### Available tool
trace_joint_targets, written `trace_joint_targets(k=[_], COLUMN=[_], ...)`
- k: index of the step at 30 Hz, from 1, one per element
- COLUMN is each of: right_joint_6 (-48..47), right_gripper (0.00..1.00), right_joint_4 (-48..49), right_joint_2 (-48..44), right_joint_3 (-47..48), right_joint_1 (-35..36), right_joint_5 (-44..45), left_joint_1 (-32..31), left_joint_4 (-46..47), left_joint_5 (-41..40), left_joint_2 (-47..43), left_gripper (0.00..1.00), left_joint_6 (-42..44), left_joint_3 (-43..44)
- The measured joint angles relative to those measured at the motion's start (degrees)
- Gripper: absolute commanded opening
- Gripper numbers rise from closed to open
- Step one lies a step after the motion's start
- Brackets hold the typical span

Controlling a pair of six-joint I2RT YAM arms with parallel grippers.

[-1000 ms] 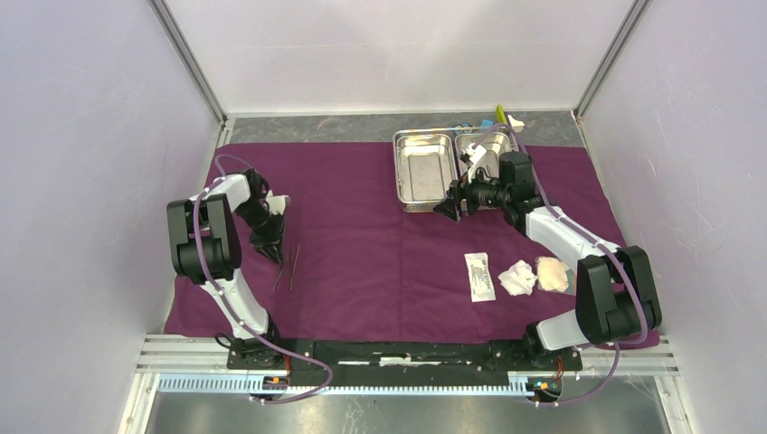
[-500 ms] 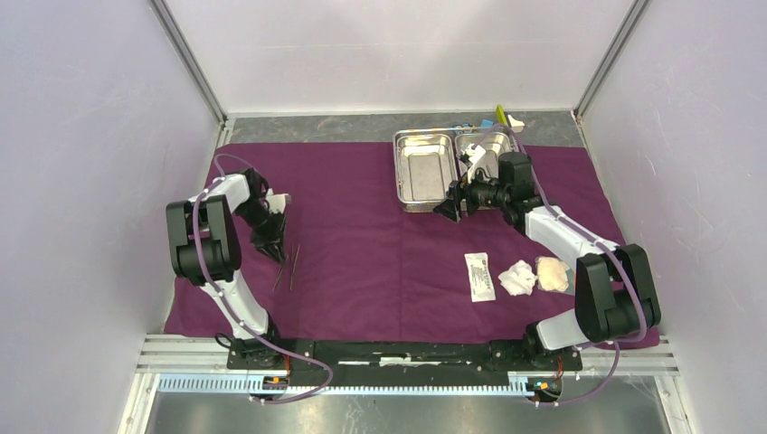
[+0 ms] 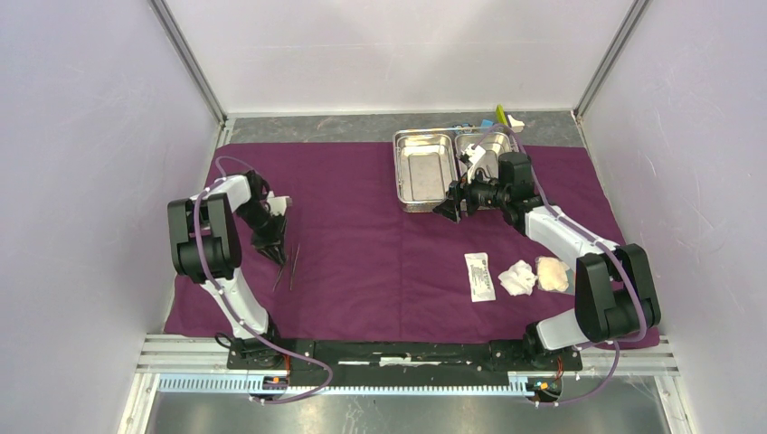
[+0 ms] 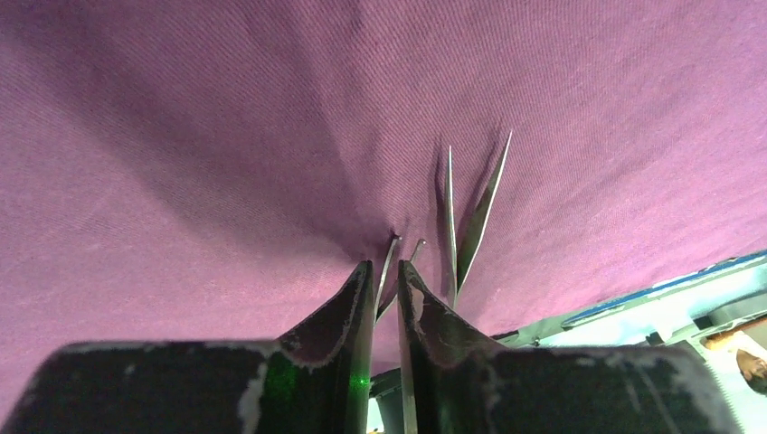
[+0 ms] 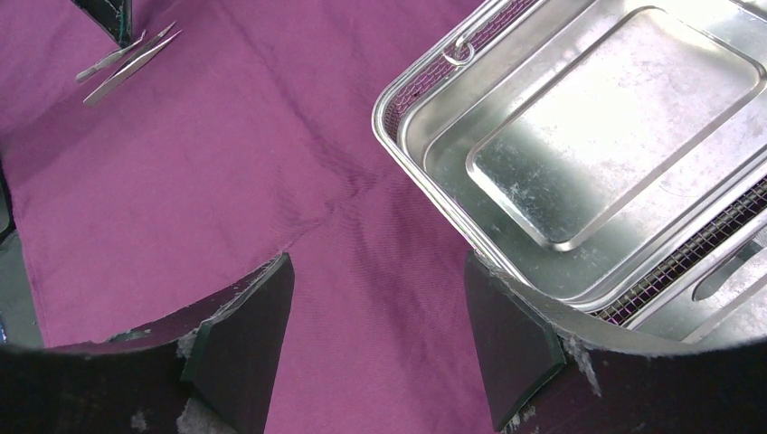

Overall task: Open and lay out the surgical kit
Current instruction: Place the medical item in the surgical kit.

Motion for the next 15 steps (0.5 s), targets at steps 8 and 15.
trace_joint_targets(k=[8, 15], right_joint_6=[0.0, 0.0], right_gripper=[0.76, 0.76], right_joint_4=[0.0, 0.0], right_joint_2=[0.0, 0.0], right_joint_3=[0.0, 0.0], right_joint_1=[0.0, -0.3], right_joint_5=[0.0, 0.0], left_joint_1=[0.0, 0.0], left_joint_4=[0.2, 0.4], left_joint_5=[-0.3, -0.3], left_joint_2=[0.6, 1.2], left_gripper=[0.19, 0.13], left_joint_6=[0.0, 0.0], left_joint_3=[-0.2, -0.2])
